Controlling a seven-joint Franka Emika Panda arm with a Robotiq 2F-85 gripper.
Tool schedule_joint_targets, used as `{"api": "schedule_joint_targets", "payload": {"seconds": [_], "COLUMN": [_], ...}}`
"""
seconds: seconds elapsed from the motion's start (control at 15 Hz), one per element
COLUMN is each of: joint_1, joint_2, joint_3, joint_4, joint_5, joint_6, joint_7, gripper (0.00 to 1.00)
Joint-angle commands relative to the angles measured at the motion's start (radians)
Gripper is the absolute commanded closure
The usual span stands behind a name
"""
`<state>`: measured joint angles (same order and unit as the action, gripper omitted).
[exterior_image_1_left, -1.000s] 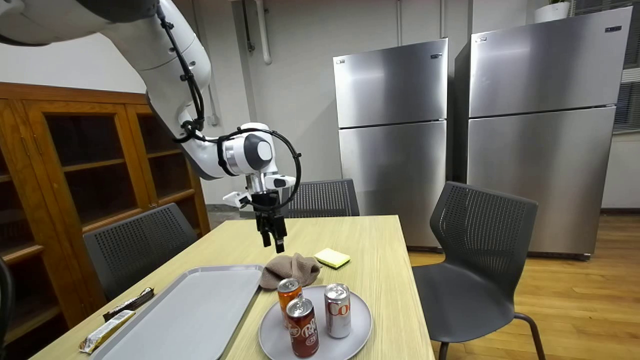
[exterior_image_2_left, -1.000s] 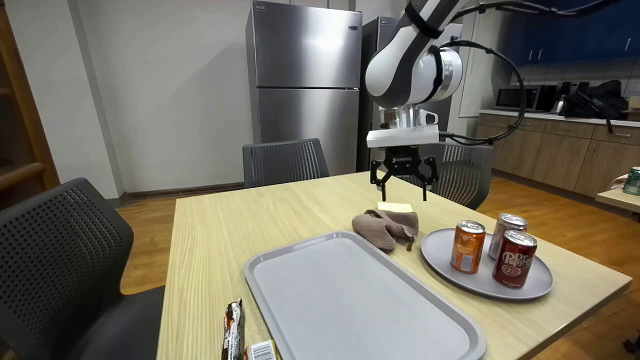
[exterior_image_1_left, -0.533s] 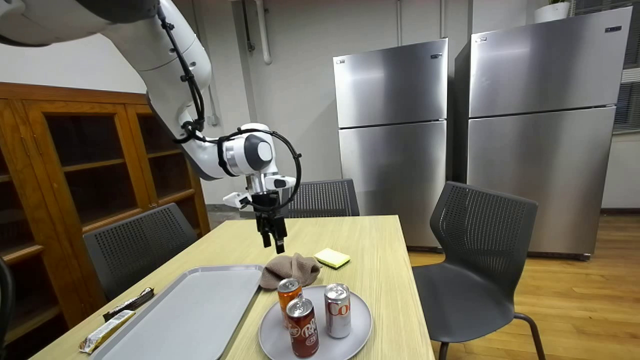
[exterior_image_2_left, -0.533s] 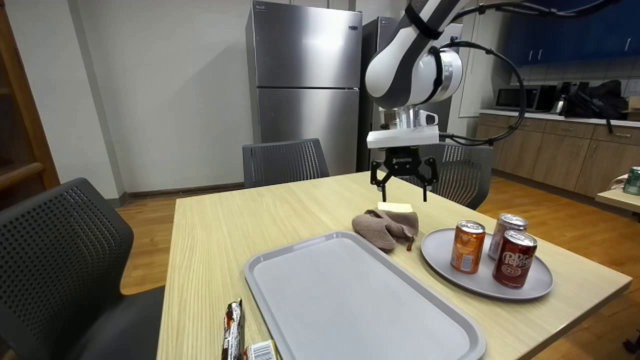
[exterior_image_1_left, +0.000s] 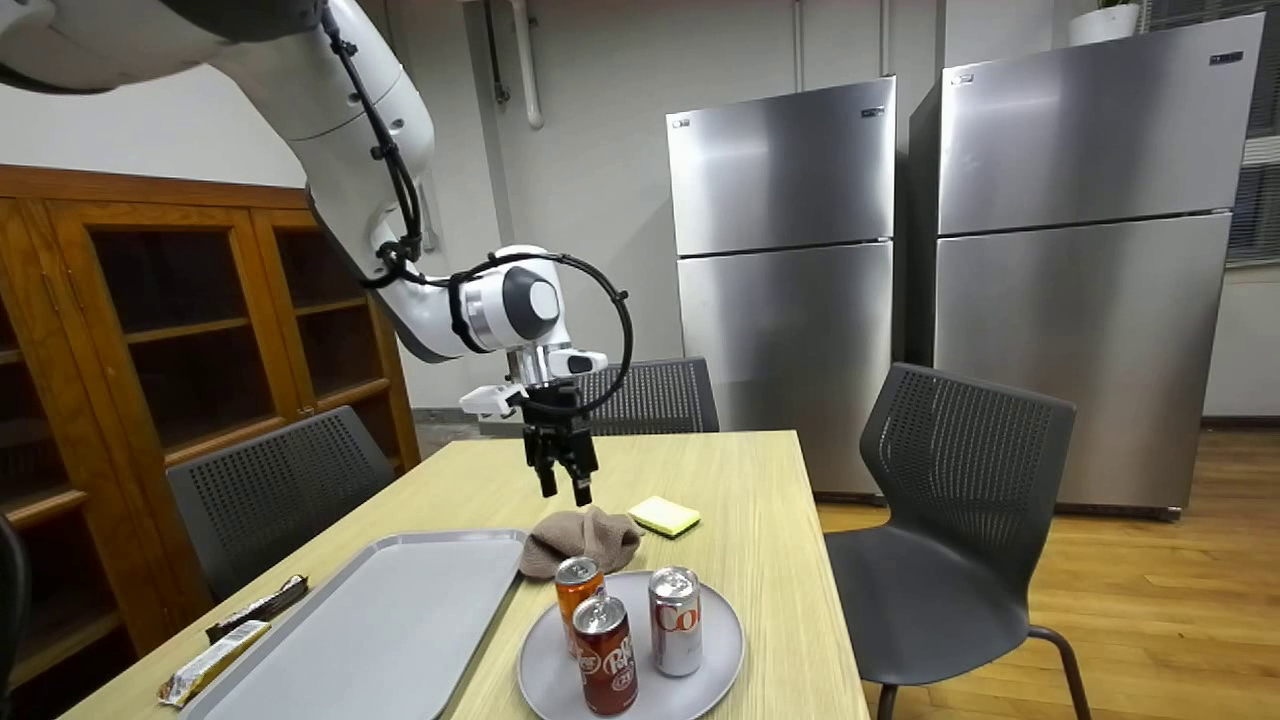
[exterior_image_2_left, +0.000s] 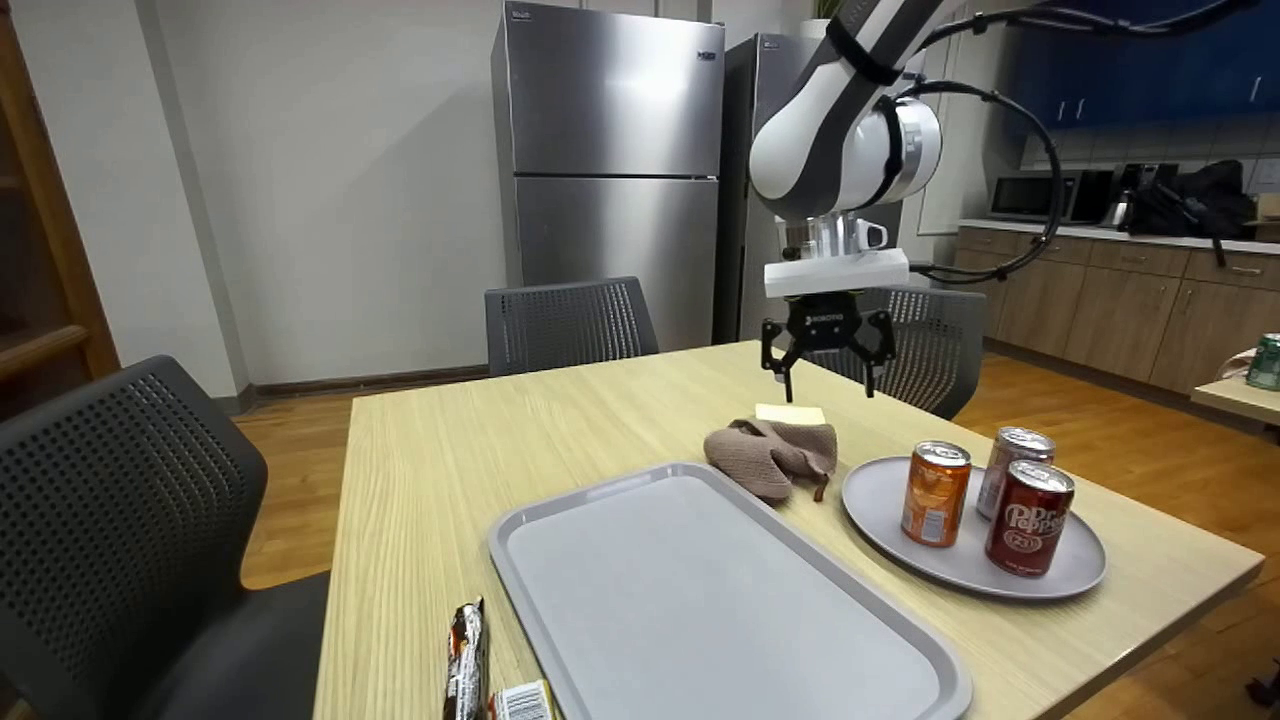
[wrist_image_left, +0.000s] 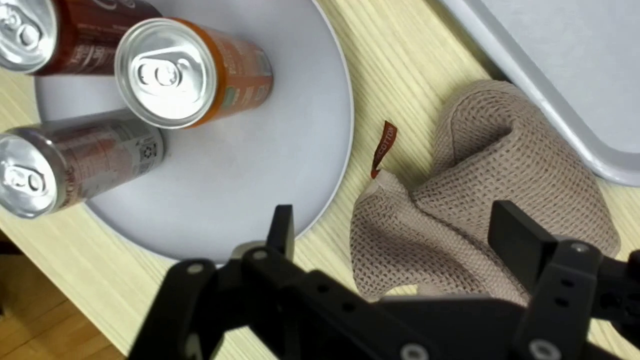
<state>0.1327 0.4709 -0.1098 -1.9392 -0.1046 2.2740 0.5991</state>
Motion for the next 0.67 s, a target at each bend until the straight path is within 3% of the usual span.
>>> {"api": "schedule_joint_targets", "payload": {"seconds": [0.0, 0.6], "joint_1": [-0.041, -0.077], "joint_2": [-0.046, -0.124], "joint_3": [0.010, 0.028], "joint_4": [-0.051, -0.150], "joint_5": [-0.010, -0.012], "joint_6": [0.027, 0.060], "joint_7": [-0.160, -0.438], "gripper": [0.00, 0.00]}}
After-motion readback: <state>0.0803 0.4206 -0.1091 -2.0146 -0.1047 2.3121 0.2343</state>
